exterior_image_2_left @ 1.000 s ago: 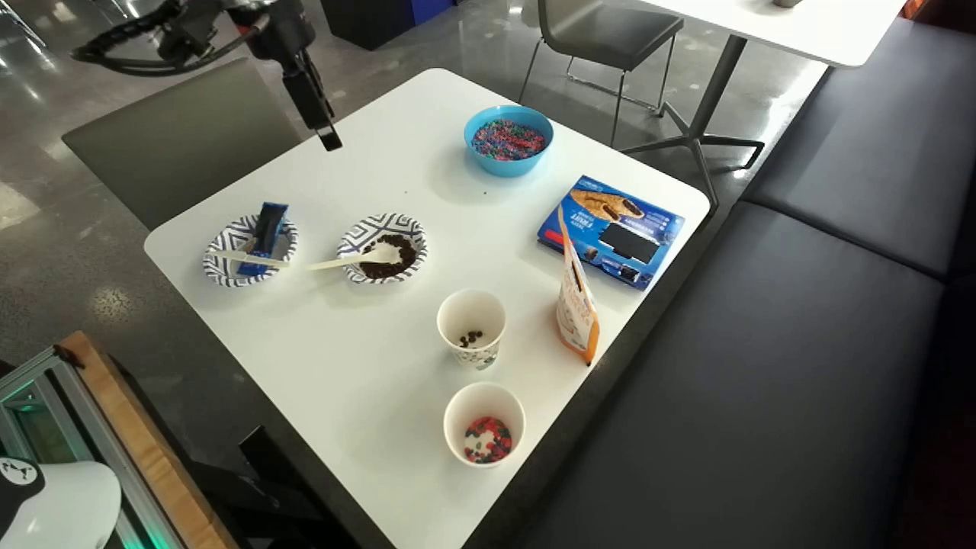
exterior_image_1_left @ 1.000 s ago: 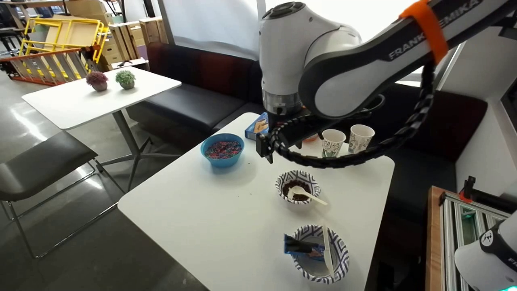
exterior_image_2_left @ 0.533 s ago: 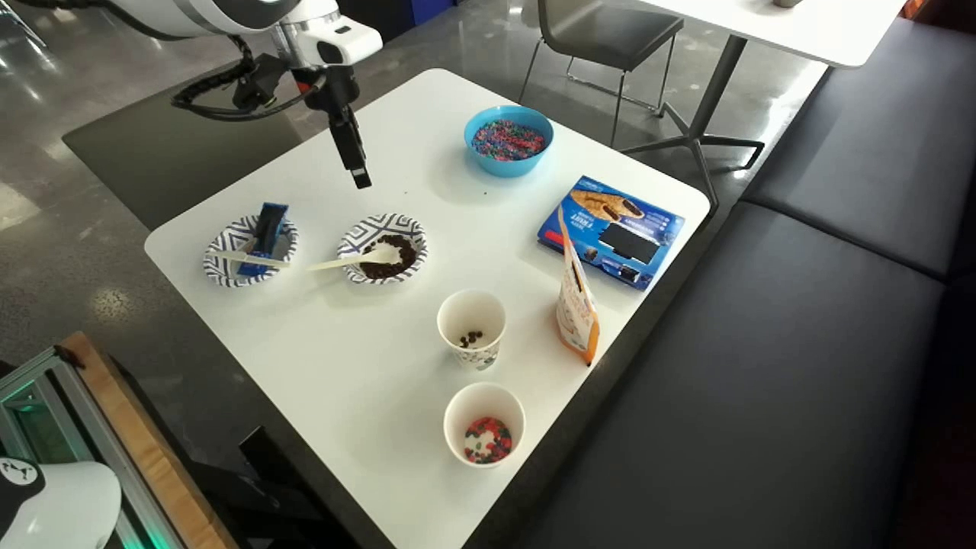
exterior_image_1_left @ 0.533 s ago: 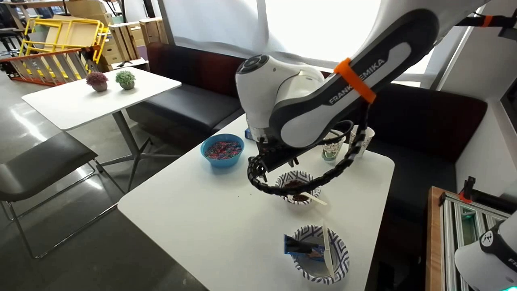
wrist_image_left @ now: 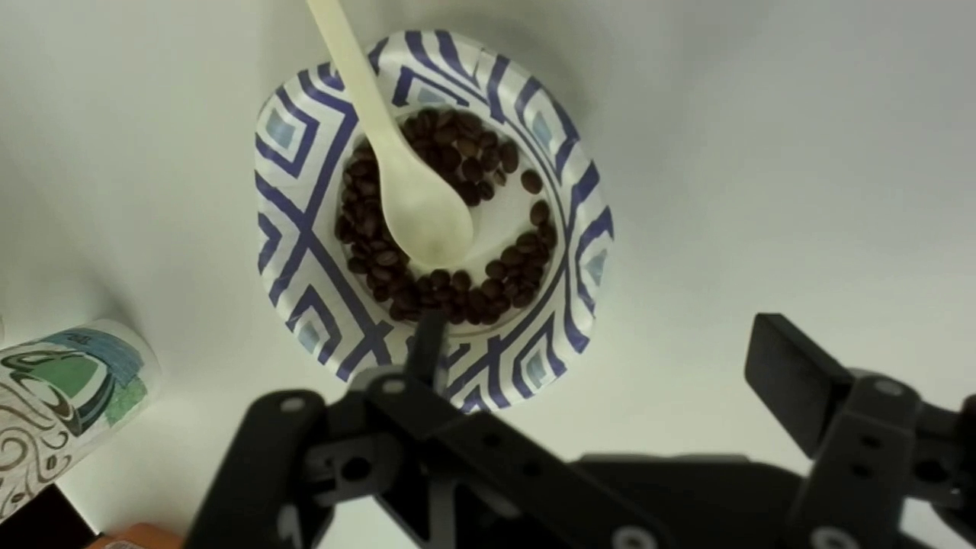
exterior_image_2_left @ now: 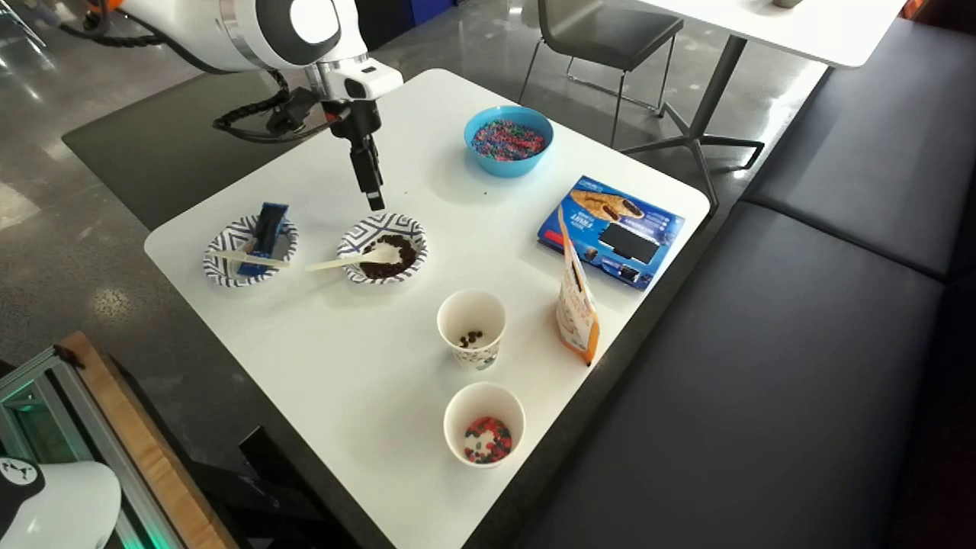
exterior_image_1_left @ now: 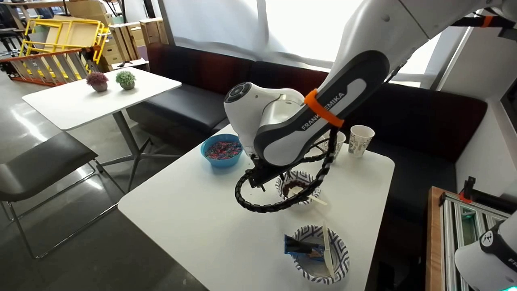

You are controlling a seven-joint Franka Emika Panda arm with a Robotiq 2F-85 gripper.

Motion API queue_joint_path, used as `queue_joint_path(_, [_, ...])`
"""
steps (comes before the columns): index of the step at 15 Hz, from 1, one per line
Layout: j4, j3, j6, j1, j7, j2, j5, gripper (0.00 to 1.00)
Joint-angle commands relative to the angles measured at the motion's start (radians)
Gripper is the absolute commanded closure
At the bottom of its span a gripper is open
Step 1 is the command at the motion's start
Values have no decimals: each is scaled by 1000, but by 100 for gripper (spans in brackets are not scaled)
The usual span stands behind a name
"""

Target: Move the blue and white bowl to the left, then use the spoon to place some of its contents into the cup

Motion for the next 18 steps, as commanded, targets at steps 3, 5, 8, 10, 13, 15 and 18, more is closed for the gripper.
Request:
queue_joint_path(3, [84, -34, -51, 18, 4, 83, 39, 1])
queue_joint_path(5, [96, -38, -57, 18, 3, 103, 48, 8])
queue_joint_path(8, [112, -41, -88, 21, 6, 125, 62, 16])
queue_joint_path(10, [122, -44, -108, 23, 7, 138, 68, 28])
queue_joint_path(13, [132, -45, -133, 22, 7, 148, 77, 42])
queue_joint_path(15, [138, -45, -143, 20, 6, 152, 84, 41])
queue_joint_path(18, [138, -41, -140, 15, -5, 152, 97, 53])
